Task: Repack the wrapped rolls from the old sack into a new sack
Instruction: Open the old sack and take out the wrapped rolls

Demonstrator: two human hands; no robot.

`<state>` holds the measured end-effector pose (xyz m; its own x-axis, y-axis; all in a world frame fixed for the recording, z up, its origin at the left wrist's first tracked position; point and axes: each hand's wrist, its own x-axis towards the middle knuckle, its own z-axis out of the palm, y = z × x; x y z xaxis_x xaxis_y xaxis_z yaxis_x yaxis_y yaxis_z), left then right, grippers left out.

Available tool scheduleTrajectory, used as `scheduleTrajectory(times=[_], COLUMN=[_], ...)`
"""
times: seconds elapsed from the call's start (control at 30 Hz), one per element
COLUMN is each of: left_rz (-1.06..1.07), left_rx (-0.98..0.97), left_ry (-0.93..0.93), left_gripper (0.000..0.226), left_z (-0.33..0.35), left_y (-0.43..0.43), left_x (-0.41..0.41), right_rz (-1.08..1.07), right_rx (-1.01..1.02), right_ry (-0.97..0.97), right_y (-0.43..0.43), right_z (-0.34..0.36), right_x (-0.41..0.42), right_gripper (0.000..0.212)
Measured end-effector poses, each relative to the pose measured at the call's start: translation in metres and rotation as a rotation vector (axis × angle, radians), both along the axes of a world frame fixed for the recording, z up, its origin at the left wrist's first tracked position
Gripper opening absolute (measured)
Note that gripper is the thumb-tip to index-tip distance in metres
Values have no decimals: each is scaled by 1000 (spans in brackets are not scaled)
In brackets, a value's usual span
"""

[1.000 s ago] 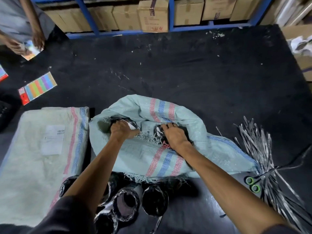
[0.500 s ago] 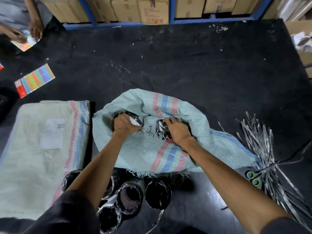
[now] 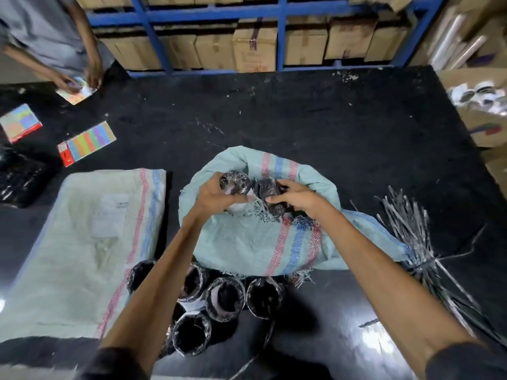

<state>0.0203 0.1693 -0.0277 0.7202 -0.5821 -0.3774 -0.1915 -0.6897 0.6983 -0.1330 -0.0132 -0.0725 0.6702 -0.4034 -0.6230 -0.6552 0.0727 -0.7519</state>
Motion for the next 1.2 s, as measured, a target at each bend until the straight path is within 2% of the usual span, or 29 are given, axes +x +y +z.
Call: scheduleTrajectory(times=[0.1, 0.23, 0.33, 0.4, 0.53, 0.6, 0.7, 0.73, 0.83, 0.93, 0.97, 1.03, 1.13, 1.2], left_rz=[52, 71, 55, 64, 29, 3, -52, -68, -101, -125, -128, -163, -205, -171], left_rx=[-153, -246, -334, -367, -370, -381, -386, -376, -287, -178, -144, -99, -28, -25], left_ry=[20, -138, -240, -266, -333, -312, -230, -185, -85, -11, 11, 10, -103, -155], left_gripper=[78, 86, 80, 77, 98, 88, 66, 67, 87, 77, 83, 92, 101, 102], left_z=[25, 58, 82, 94, 116, 127, 139, 140, 126, 99, 87, 66, 42, 27], left_y=[8, 20, 31, 40, 79, 105, 149, 166, 210, 239, 246, 258, 268, 272], left_x=[-11, -25, -40, -48, -66, -79, -107, -117, -143, -172, -182, -200, -222, -230], right_rz=[-77, -107, -100, -102, -97, -83, -47, -18, 92, 238, 274, 301, 247, 214], right_rx=[50, 79, 38, 15, -43, -54, -73, -79, -91, -37, -27, -15, -26, -160], right_ry=[-122, -276, -327, -351, -363, -368, -335, -305, -181, -15, 35, 105, 155, 205], right_y=[9, 23, 36, 47, 84, 107, 144, 157, 191, 215, 223, 235, 250, 255], right_z=[31, 76, 102, 115, 141, 152, 164, 165, 158, 133, 125, 105, 77, 52], right_x=[-10, -29, -37, -43, -69, -85, -113, -124, -159, -190, -200, -215, -227, -229], right_gripper=[83, 63, 61, 67, 72, 67, 65, 68, 77, 85, 89, 92, 81, 85])
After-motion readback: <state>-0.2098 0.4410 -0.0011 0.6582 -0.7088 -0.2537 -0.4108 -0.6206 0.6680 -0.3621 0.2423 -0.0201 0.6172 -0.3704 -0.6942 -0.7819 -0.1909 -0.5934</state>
